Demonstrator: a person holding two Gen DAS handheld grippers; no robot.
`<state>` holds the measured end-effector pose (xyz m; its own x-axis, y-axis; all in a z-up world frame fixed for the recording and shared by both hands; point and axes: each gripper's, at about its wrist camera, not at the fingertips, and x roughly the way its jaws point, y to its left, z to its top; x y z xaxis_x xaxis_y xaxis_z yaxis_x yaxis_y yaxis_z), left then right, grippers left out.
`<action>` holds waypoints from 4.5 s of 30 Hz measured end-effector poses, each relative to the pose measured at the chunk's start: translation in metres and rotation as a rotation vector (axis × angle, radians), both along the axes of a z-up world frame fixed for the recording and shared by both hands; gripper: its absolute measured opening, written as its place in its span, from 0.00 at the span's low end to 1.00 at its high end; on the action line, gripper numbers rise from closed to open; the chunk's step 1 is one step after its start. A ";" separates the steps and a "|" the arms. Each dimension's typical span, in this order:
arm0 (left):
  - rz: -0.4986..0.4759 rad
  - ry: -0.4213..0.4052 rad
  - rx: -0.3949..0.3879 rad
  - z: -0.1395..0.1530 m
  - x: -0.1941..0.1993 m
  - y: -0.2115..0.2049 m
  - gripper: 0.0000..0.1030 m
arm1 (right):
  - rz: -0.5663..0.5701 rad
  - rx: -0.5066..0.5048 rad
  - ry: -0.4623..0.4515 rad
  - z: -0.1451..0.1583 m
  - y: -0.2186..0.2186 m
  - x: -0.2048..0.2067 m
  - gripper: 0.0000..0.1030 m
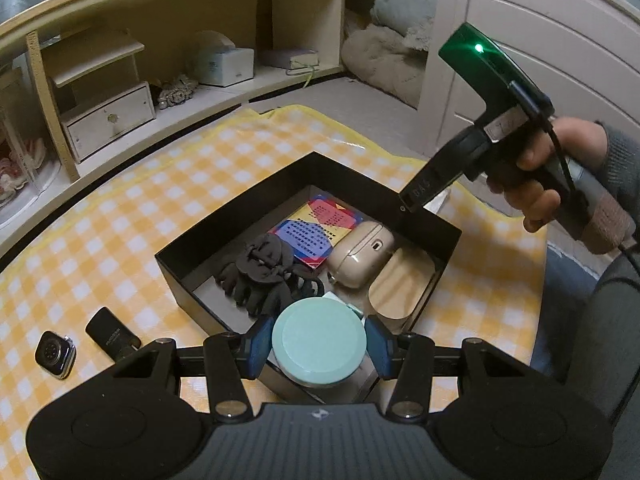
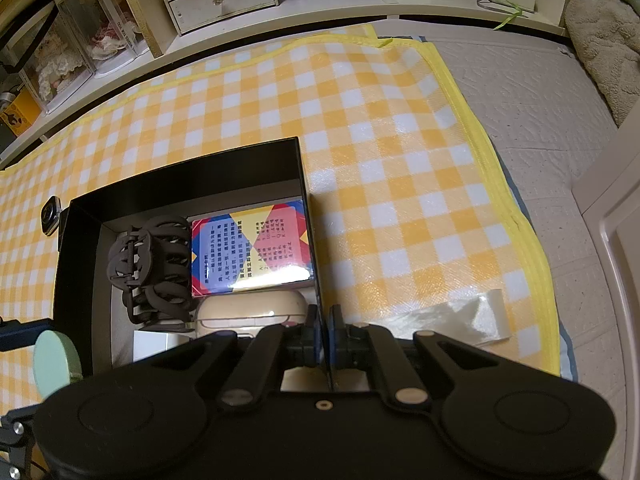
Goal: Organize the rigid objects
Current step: 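Carry the green compact into the black tray and open the left tool, then move the left tool to the black smartwatch and grasp it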
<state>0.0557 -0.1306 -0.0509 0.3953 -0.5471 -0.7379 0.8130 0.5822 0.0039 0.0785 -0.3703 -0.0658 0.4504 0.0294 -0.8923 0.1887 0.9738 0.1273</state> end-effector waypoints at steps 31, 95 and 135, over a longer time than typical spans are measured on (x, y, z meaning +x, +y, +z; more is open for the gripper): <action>0.179 0.082 0.033 -0.009 0.030 0.015 0.71 | -0.001 0.002 0.000 0.000 0.000 0.000 0.05; 0.662 0.155 -0.404 -0.037 0.169 0.154 1.00 | 0.001 -0.001 0.007 0.001 0.002 -0.001 0.05; 0.351 -0.044 0.121 -0.041 0.143 0.118 0.48 | 0.007 -0.008 0.016 0.000 0.002 0.000 0.05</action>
